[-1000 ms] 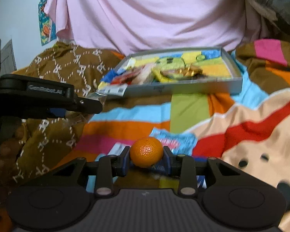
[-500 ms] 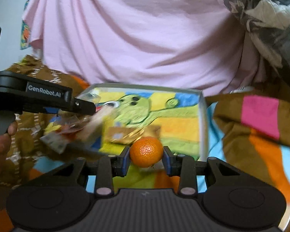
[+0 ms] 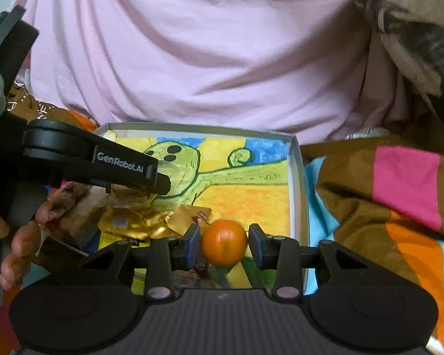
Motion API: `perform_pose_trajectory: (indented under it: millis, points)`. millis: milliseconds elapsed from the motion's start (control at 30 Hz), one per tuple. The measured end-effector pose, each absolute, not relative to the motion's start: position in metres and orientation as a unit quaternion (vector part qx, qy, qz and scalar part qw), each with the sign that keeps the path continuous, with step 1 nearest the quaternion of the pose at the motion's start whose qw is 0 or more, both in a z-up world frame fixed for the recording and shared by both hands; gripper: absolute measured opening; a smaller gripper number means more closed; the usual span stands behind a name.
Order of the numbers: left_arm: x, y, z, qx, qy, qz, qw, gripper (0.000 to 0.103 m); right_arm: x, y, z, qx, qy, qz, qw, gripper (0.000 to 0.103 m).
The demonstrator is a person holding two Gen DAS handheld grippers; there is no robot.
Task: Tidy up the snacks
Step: 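Lift the biscuit and orange and carry both over the grey tray, then open both grippers to drop the biscuit and orange into the tray, then withdraw both grippers from the tray toward the blue tube pack and jelly pouch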
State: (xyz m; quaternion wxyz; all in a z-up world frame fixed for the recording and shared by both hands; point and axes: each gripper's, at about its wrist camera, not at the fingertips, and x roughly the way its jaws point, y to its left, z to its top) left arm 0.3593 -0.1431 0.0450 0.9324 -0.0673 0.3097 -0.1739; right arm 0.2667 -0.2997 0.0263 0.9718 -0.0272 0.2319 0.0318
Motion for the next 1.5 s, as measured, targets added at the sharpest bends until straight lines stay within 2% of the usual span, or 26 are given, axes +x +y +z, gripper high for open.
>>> perform_pose_trajectory:
  millis: [67, 200, 233, 333, 400, 500, 767, 1200, 1500]
  points:
    - [0.359, -0.141, 0.042, -0.072, 0.31, -0.173, 0.932, 0.06, 0.265, -0.301, 0.023, -0.028, 0.231, 0.026, 0.972, 0.042]
    - [0.351, -0.14, 0.044, -0.07, 0.299, -0.175, 0.935, 0.077, 0.257, -0.303, 0.023, -0.028, 0.221, 0.02, 0.975, 0.057]
    - [0.349, -0.139, 0.045, -0.068, 0.297, -0.174, 0.937, 0.08, 0.255, -0.304, 0.024, -0.026, 0.219, 0.019, 0.975, 0.058]
    - [0.34, -0.135, 0.05, -0.074, 0.288, -0.171, 0.939, 0.088, 0.244, -0.306, 0.029, -0.02, 0.206, 0.019, 0.978, 0.07]
    - [0.333, -0.13, 0.053, -0.077, 0.282, -0.165, 0.942, 0.096, 0.237, -0.305, 0.033, -0.021, 0.195, 0.021, 0.98, 0.082]
    - [0.32, -0.122, 0.057, -0.082, 0.271, -0.157, 0.946, 0.1, 0.224, -0.302, 0.039, -0.025, 0.177, 0.028, 0.984, 0.089]
    - [0.277, -0.1, 0.069, -0.089, 0.247, -0.141, 0.955, 0.102, 0.181, -0.285, 0.052, -0.053, 0.129, 0.052, 0.989, 0.103]
    - [0.189, -0.05, 0.071, -0.096, 0.224, -0.118, 0.963, 0.102, 0.099, -0.26, 0.057, -0.078, 0.106, 0.098, 0.987, 0.103]
    - [0.135, -0.019, 0.051, -0.093, 0.238, -0.11, 0.961, 0.102, 0.053, -0.245, 0.042, -0.094, 0.122, 0.125, 0.98, 0.103]
